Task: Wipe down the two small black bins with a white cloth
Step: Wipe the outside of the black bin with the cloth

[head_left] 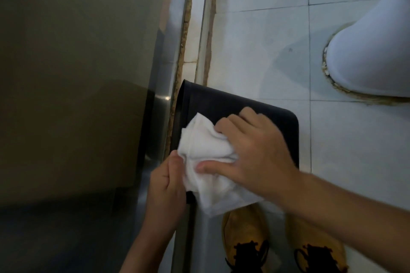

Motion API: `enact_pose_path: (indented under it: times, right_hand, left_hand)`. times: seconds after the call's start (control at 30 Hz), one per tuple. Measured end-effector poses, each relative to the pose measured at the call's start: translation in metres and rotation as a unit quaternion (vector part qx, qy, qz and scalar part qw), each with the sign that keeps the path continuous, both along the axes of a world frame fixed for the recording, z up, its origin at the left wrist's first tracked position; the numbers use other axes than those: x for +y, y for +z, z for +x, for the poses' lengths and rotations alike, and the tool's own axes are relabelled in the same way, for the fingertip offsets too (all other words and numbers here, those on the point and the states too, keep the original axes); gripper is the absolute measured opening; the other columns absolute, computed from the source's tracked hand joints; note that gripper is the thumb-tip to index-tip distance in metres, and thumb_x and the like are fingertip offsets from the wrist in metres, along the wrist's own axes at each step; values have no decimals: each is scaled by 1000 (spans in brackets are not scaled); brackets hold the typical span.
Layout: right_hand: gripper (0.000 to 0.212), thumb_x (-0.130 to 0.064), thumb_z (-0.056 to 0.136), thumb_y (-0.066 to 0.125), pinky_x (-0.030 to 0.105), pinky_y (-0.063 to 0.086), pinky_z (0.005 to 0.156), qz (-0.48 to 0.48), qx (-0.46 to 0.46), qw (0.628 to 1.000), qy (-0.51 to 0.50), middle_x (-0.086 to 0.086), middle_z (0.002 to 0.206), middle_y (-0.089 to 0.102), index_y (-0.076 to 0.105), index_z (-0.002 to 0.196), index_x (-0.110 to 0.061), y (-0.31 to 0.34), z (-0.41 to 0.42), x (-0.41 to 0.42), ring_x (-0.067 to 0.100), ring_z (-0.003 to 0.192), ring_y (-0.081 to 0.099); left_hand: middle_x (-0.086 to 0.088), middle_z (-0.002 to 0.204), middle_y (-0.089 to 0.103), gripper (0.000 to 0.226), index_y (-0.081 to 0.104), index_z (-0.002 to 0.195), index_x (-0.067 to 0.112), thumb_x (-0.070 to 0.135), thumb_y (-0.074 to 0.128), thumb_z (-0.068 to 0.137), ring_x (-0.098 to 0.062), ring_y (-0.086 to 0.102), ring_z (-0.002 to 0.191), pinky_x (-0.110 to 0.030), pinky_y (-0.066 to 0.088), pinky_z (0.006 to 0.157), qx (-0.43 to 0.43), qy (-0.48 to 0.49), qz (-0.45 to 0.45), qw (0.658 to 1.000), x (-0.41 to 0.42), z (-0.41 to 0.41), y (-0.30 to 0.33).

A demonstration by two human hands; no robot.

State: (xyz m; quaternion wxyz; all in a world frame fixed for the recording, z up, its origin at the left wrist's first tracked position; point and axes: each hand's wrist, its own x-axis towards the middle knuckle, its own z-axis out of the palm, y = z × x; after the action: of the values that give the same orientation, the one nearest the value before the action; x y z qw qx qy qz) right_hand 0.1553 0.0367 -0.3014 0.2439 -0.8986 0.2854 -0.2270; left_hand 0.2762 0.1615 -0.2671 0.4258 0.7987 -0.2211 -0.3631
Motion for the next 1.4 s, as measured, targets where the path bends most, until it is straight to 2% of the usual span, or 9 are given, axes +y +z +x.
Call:
enact_pose_path:
  times: [0.1,0.3,0.4,0.57,0.67,0.87,1.13,1.3,1.4]
  right_hand:
    - [70,-78,81,50,39,36,87,35,30,993,-108,3,109,56,47,129,-27,3,7,26,22,99,50]
    - [89,-85,77,49,68,12,112,-61,78,987,125,15,150,30,27,151,-43,-17,-20,22,40,145,26]
    - [76,-77,88,41,66,15,114,-120,81,981,129,15,139,36,25,153,-42,-19,-18,15,37,132,40]
    - [61,-68,92,39,46,36,91,-100,31,989,102,11,109,50,39,144,-37,-17,3,3,28,97,51]
    - [63,-71,91,43,42,39,85,-64,36,997,38,9,104,53,48,142,-35,-14,15,-4,27,94,51]
    - [64,-78,87,39,40,38,83,44,73,989,-120,4,103,52,47,137,-39,0,49,-46,22,90,53]
    - [58,-74,90,44,36,45,82,196,37,949,-246,2,102,52,50,135,-38,-17,21,-103,19,87,53]
    - [64,-76,86,45,21,35,68,183,-29,963,-198,-6,97,45,47,140,-40,4,-9,-37,10,82,46]
    - [70,-76,86,45,23,35,69,91,-20,990,-105,-7,96,43,53,140,-31,1,-1,11,7,82,35]
  left_hand:
    - [-17,69,64,41,61,79,9,39,37,92,-31,62,61,-39,51,54,6,1,-9,1000,-2,3,0]
    - [-22,70,59,46,59,77,7,43,36,91,-44,58,67,-50,47,53,9,2,-8,1000,0,0,4]
    - [-19,77,64,41,62,83,9,42,36,91,-40,63,75,-55,52,58,27,6,-7,1000,0,-1,6]
    - [-18,64,59,53,55,76,-5,43,39,91,-26,55,58,-39,45,52,28,10,-10,1000,2,1,4]
    - [-18,72,65,49,62,80,-1,38,40,101,-34,62,68,-43,49,57,-15,8,-6,1000,2,3,-1]
    - [7,53,54,51,55,54,19,30,37,100,-3,48,49,-18,39,46,-52,13,-14,998,-5,0,5]
    - [5,49,42,49,44,58,5,30,36,100,-5,39,43,-18,31,40,-70,15,4,997,-8,-7,6]
    - [-4,54,37,56,37,61,-7,40,37,92,-11,34,46,-23,26,42,-102,1,-13,995,-8,-6,2]
    - [-5,57,56,46,55,68,-1,29,36,98,-11,51,51,-22,38,45,-87,7,-10,996,-1,-3,-5]
